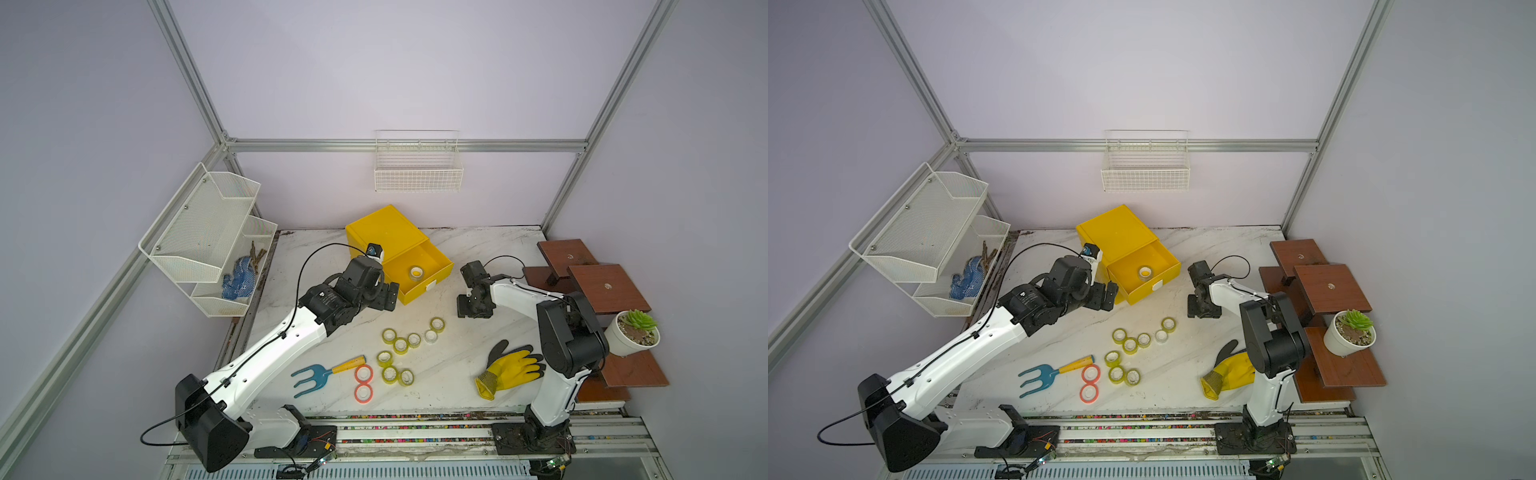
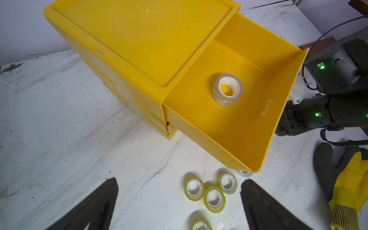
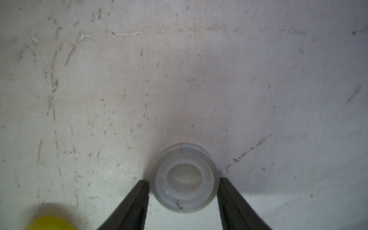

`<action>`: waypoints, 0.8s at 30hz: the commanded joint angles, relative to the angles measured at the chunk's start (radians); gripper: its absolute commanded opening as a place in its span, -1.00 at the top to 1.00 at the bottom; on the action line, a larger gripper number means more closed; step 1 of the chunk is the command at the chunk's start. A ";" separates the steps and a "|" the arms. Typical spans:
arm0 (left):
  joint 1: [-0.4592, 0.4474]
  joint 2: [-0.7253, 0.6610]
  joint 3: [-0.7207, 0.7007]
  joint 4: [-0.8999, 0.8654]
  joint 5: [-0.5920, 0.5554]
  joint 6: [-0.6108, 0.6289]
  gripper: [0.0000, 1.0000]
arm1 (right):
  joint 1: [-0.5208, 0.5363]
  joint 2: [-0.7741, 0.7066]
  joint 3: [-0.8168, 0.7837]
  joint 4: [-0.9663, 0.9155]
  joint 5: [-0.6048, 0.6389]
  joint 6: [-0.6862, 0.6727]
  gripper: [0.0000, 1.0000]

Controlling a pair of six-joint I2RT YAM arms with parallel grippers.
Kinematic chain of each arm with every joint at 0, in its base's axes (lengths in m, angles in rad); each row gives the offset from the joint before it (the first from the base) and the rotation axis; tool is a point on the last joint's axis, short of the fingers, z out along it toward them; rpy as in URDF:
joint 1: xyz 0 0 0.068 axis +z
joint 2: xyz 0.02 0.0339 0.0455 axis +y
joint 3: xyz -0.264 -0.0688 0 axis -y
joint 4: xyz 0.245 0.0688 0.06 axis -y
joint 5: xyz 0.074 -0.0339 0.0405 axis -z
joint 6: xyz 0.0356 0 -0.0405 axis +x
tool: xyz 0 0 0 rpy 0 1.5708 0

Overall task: Place the transparent tape into the drawer according to color
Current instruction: Pick up the tape from the drawer.

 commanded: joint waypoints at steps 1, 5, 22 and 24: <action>0.005 0.006 0.010 0.022 -0.014 0.006 -1.00 | 0.000 0.043 -0.001 0.016 0.002 0.012 -0.29; 0.005 0.007 0.010 0.023 -0.014 0.007 -1.00 | -0.001 0.058 0.017 0.003 0.008 0.010 -0.22; 0.005 0.016 0.008 0.022 -0.015 0.008 -1.00 | -0.016 -0.132 -0.080 0.136 -0.110 0.021 0.12; 0.005 0.019 0.009 0.023 -0.015 0.006 -1.00 | -0.020 -0.167 -0.086 0.134 -0.121 0.024 0.12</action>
